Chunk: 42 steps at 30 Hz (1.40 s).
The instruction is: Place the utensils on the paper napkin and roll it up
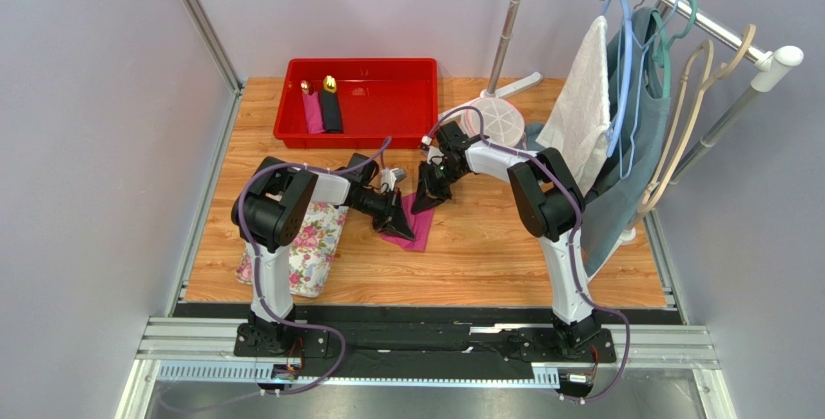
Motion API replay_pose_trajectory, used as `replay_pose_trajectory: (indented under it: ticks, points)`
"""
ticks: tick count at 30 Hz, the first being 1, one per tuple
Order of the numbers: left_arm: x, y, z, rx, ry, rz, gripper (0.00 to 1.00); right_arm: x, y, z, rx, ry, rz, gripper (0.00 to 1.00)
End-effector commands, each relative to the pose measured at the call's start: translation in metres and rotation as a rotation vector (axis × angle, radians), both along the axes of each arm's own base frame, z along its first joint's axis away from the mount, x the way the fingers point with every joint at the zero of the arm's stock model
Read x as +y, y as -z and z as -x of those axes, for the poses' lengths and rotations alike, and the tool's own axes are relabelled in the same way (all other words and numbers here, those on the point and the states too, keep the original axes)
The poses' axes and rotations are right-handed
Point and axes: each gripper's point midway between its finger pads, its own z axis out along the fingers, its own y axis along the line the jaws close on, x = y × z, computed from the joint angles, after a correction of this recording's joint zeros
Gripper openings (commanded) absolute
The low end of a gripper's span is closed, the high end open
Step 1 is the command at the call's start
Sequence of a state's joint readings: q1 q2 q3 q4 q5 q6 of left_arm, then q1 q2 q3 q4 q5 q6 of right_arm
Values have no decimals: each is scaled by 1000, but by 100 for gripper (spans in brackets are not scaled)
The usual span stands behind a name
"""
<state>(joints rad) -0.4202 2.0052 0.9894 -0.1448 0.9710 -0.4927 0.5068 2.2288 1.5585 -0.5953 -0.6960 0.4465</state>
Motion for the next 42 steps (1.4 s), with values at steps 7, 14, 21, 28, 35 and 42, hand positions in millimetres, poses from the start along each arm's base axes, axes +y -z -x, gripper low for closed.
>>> replay_pose_trajectory:
  ticks: [7, 14, 21, 28, 35, 42]
  points:
    - [22, 46, -3, -29, -51, -178, 0, -17, 8, -57, -173, 1, 88, 7]
    - [21, 45, -6, -29, -58, -174, 0, -8, -39, -61, -225, -1, 25, 10]
    - [21, 41, -8, -45, -66, -170, 0, -3, -80, -40, -212, 13, -51, 13]
    - [22, 37, -9, -65, -76, -171, 0, 1, -47, -25, -168, 7, 5, 11]
    - [23, 32, -10, -79, -103, -173, 0, -6, -11, -8, -127, -19, 75, 9]
    - [21, 24, -9, -99, -129, -144, 0, -10, 27, 15, -98, -96, 133, 6]
